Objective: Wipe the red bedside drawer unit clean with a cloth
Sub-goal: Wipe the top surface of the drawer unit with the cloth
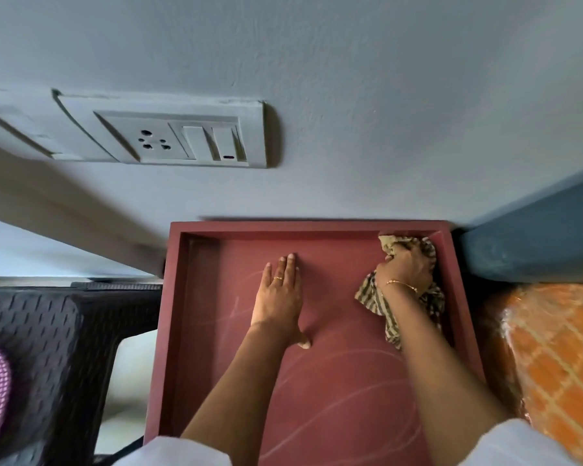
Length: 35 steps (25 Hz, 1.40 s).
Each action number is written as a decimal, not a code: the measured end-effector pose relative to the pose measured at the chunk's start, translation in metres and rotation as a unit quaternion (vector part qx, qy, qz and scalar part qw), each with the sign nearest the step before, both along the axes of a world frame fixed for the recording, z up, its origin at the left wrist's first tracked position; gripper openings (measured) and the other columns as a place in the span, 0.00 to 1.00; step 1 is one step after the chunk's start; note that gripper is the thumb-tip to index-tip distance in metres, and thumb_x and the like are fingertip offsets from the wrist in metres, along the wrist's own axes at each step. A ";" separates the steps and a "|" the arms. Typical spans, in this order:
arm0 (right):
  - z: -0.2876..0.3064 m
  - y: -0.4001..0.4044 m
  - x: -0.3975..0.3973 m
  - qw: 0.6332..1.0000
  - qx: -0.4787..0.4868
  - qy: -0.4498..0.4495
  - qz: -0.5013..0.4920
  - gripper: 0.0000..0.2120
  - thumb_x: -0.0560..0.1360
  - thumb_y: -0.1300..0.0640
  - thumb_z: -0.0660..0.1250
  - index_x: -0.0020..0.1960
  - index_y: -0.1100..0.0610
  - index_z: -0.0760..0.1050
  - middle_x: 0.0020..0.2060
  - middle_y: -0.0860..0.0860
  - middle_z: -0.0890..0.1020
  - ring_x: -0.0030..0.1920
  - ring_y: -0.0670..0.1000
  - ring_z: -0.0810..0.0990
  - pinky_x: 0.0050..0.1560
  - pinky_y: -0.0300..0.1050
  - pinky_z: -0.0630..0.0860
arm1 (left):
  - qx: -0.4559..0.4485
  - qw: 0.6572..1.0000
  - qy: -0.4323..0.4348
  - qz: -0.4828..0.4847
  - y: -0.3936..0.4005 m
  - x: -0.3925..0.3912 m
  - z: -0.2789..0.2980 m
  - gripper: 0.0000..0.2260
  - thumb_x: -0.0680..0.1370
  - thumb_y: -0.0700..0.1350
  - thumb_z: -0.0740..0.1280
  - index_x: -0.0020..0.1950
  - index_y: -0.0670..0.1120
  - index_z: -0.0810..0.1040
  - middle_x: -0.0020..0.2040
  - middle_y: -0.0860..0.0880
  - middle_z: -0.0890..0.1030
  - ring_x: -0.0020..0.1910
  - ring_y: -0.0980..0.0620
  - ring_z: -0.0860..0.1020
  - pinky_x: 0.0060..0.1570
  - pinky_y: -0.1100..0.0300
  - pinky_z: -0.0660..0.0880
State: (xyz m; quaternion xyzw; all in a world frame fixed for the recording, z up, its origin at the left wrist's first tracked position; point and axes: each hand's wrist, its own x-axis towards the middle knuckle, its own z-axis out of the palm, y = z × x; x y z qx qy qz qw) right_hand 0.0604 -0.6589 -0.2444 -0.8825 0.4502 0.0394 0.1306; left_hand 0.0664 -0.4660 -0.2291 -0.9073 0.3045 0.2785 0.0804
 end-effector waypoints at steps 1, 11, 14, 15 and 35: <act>-0.001 0.015 0.002 1.000 -0.005 -0.017 0.011 0.14 0.70 0.64 0.65 0.55 0.57 0.79 0.59 0.58 0.74 0.58 0.62 0.71 0.52 0.53 0.71 | -0.002 1.000 -0.003 0.001 0.000 0.001 -0.001 0.59 0.64 0.66 0.71 0.74 0.35 0.37 0.76 0.38 0.38 0.75 0.42 0.41 0.73 0.46 0.39; -0.002 0.048 -0.011 0.975 0.013 -0.044 0.219 0.17 0.64 0.67 0.70 0.49 0.52 0.81 0.54 0.50 0.80 0.53 0.58 0.77 0.44 0.54 0.74 | 0.046 0.999 -0.001 -0.022 -0.010 0.002 0.006 0.58 0.65 0.65 0.72 0.74 0.33 0.39 0.75 0.34 0.42 0.75 0.38 0.45 0.73 0.46 0.43; -0.004 -0.004 -0.024 0.998 0.022 -0.009 0.062 0.19 0.73 0.66 0.62 0.61 0.52 0.75 0.66 0.51 0.71 0.63 0.57 0.71 0.55 0.56 0.72 | 0.063 0.997 -0.002 -0.050 -0.013 0.004 0.009 0.58 0.66 0.65 0.71 0.73 0.30 0.40 0.74 0.31 0.42 0.74 0.35 0.47 0.73 0.46 0.45; -0.002 -0.015 -0.025 0.999 0.031 -0.010 0.031 0.19 0.74 0.65 0.61 0.62 0.53 0.73 0.67 0.51 0.69 0.63 0.58 0.71 0.55 0.56 0.71 | 0.065 0.996 0.000 -0.056 -0.014 0.004 0.010 0.58 0.66 0.64 0.71 0.73 0.30 0.40 0.74 0.31 0.42 0.74 0.35 0.47 0.73 0.46 0.46; -0.005 0.070 0.016 0.997 0.004 -0.015 0.070 0.07 0.72 0.58 0.67 0.49 0.54 0.81 0.52 0.55 0.76 0.55 0.60 0.69 0.47 0.53 0.71 | -0.148 0.964 -0.202 0.088 0.130 0.023 -0.006 0.35 0.70 0.56 0.56 0.68 0.31 0.66 0.70 0.33 0.66 0.72 0.37 0.55 0.71 0.48 0.46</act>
